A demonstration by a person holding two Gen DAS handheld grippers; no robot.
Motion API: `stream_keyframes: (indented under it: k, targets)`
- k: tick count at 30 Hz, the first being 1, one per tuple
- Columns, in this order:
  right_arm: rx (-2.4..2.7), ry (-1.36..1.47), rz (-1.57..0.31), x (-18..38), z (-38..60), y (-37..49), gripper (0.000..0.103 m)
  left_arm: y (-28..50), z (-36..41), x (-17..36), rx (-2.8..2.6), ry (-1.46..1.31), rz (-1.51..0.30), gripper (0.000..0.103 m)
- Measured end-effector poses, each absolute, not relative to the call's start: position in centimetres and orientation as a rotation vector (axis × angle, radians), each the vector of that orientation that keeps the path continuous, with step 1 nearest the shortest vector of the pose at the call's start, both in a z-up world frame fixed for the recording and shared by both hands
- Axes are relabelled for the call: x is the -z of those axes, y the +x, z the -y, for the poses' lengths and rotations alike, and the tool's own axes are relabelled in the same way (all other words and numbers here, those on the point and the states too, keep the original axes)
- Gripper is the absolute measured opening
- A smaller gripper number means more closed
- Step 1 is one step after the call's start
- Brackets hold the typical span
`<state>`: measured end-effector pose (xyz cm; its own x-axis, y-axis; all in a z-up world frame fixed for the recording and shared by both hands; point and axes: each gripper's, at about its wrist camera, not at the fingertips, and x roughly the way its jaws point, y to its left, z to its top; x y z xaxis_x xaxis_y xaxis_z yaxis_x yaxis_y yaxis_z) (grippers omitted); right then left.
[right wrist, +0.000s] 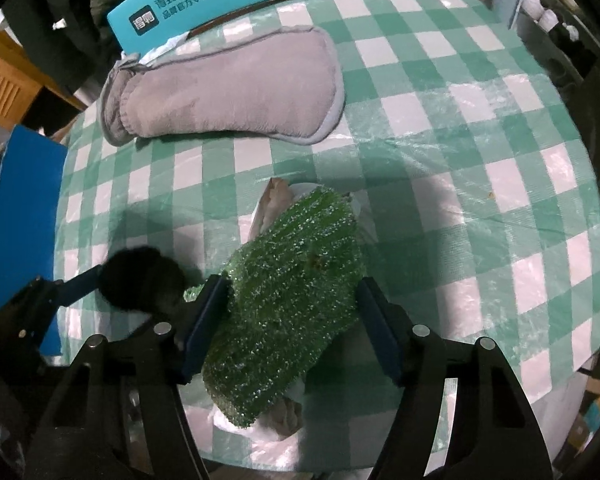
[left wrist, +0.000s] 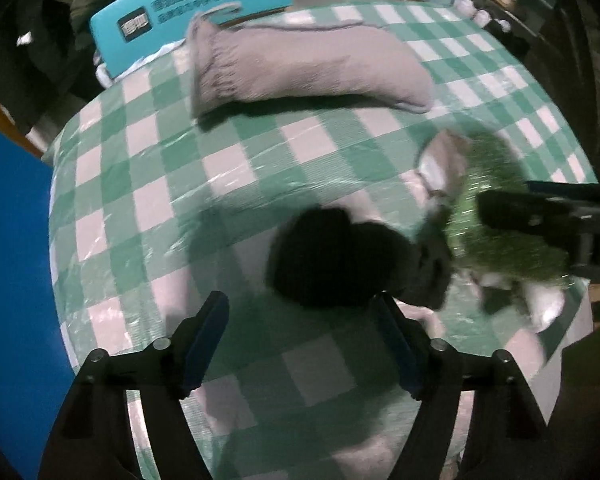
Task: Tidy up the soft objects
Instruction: 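Grasp the green tinsel scrubber with the right tool while the left tool grasps the black sock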
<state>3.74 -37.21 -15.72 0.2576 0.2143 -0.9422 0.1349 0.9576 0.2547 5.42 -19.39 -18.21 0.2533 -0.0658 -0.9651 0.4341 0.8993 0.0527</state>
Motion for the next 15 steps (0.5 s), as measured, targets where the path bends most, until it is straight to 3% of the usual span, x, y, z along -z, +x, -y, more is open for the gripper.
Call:
stream_keyframes:
  k: [5, 7, 9, 14, 15]
  targets:
    - [-0.051, 0.283, -1.282, 14.4, 37.3, 3.5, 0.067, 6.2, 17.8, 17.8, 0.315, 0.292, -1.277, 0.072]
    - [-0.058, 0.274, -1.269, 13.9, 37.4, 3.5, 0.051, 6.5, 17.3, 17.3, 0.317, 0.258, -1.277, 0.074]
    - [-0.057, 0.265, -1.264, 13.8, 37.2, 3.5, 0.022, 6.6, 17.0, 16.8, 0.324, 0.213, -1.276, 0.079]
    - [-0.061, 0.295, -1.279, 14.1, 37.7, 3.5, 0.018, 6.9, 16.6, 15.6, 0.358, 0.098, -1.274, 0.081]
    - [-0.06, 0.312, -1.277, 14.1, 37.9, 3.5, 0.026, 6.9, 16.7, 15.5, 0.365, 0.086, -1.276, 0.081]
